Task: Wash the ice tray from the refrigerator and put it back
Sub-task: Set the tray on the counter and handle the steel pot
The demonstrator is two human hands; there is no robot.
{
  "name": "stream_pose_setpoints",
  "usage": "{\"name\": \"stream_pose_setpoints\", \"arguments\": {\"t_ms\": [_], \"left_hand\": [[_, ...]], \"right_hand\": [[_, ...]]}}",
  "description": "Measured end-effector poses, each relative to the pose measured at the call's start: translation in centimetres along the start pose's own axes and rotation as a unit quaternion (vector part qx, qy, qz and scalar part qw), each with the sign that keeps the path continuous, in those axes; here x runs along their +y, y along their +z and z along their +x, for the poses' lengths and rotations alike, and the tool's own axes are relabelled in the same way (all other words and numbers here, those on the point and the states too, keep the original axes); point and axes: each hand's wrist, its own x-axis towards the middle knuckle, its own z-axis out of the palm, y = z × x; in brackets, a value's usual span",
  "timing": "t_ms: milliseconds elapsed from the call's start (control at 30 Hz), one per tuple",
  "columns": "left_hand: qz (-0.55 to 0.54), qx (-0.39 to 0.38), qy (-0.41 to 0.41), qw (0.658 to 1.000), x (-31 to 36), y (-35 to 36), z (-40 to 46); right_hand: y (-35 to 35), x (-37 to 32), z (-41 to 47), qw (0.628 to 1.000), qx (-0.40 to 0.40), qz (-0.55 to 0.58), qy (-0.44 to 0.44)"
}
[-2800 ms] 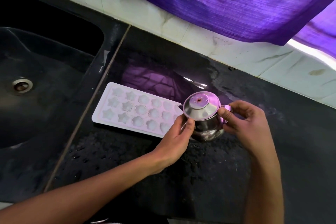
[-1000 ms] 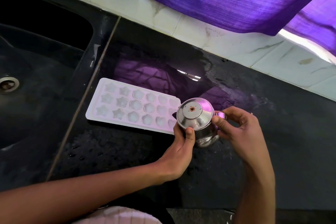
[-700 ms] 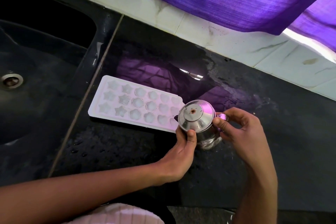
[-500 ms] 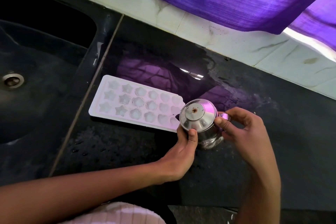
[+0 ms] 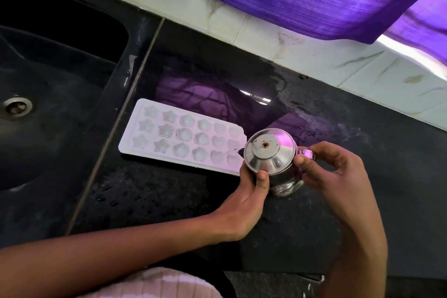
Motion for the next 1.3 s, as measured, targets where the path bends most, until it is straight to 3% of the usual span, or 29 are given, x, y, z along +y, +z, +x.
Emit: {"name": "stream_pose_setpoints", "arguments": {"t_ms": [333,567,833,1300], "left_hand": [[-0.006,0.056,0.098,0.994,0.1,-0.2,0.6],[-0.012,0.098,0.094,0.991,0.8,-1.1,1.0],[-0.034,0.158,0.075,0.984,0.9,-2.8,2.7],[-0.055,0.166,0.023,0.984,1.6,-4.0,3.6]], "right_hand": [[0.6,0.2,0.2,0.993,0.013,0.116,0.005],[1.5,0.0,1.4,0.989,0.017,0.148,0.017],[3.0,-1.5,4.3,0.996,-0.002,0.09,0.002],[4.4,-1.9,7.2,0.999,0.0,-0.043,-0.019]]}}
